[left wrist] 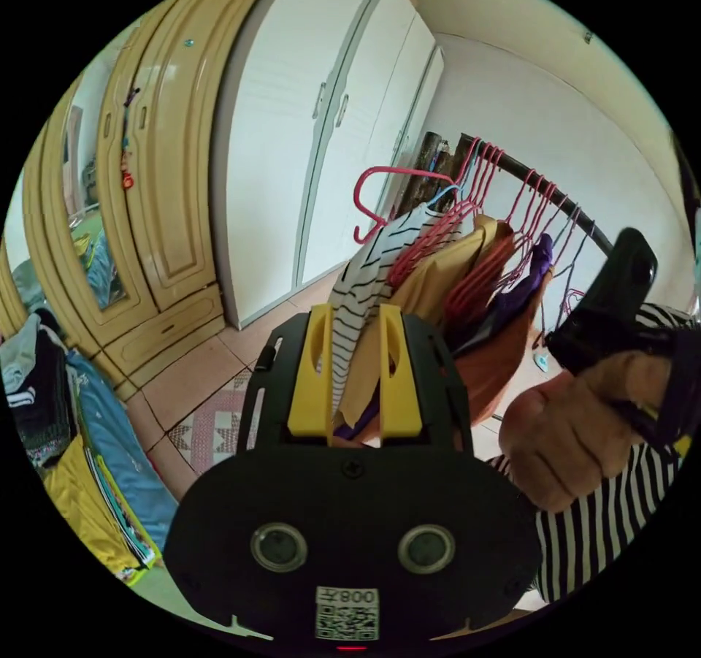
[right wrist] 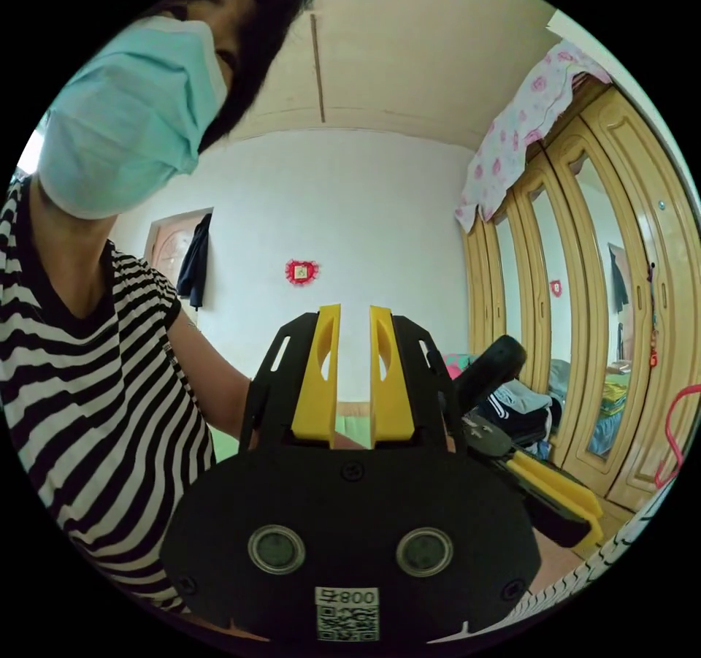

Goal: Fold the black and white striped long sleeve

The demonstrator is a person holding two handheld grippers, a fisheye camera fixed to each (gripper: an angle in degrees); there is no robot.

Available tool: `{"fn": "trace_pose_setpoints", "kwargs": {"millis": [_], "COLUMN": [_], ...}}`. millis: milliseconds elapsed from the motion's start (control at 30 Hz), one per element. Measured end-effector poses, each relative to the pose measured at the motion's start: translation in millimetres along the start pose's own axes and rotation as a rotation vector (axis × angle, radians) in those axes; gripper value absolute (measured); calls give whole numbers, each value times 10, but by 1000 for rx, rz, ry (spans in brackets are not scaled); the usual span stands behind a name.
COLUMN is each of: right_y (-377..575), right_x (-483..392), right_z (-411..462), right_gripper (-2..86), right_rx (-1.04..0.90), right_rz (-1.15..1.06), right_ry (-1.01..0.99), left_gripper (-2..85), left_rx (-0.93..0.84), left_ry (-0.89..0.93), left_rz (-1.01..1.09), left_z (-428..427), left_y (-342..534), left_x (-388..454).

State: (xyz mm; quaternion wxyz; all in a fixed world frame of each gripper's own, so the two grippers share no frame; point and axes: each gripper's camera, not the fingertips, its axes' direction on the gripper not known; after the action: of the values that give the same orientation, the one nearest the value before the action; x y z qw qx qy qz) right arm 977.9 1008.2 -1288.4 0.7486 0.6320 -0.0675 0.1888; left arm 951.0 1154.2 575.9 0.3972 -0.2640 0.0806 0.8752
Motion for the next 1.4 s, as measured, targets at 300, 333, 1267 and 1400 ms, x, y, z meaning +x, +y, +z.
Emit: {"fn": "trace_pose_setpoints", "kwargs": {"millis": [300,333,1267,1400], "right_y": [-473,-514,-303,-61], "right_x": [523,574,736,654], "right_z": [-519,-563,-664,-554], "right_gripper": [64,62,35,31], "right_rx": [17,13,-107,-130], "right_rz": [86,94,223,222], "right_ry": [13,23,93,120], "left_gripper": [89,79,12,11], "left_rx": [-73,-80,229,320], "left_ry": [74,72,114,119], "left_rz": [66,78,-332,-468], "left_z": [850,916,280,36], "left_y": [-485,-507,1158,1694], "left_x": [23,48,-184,-180]}}
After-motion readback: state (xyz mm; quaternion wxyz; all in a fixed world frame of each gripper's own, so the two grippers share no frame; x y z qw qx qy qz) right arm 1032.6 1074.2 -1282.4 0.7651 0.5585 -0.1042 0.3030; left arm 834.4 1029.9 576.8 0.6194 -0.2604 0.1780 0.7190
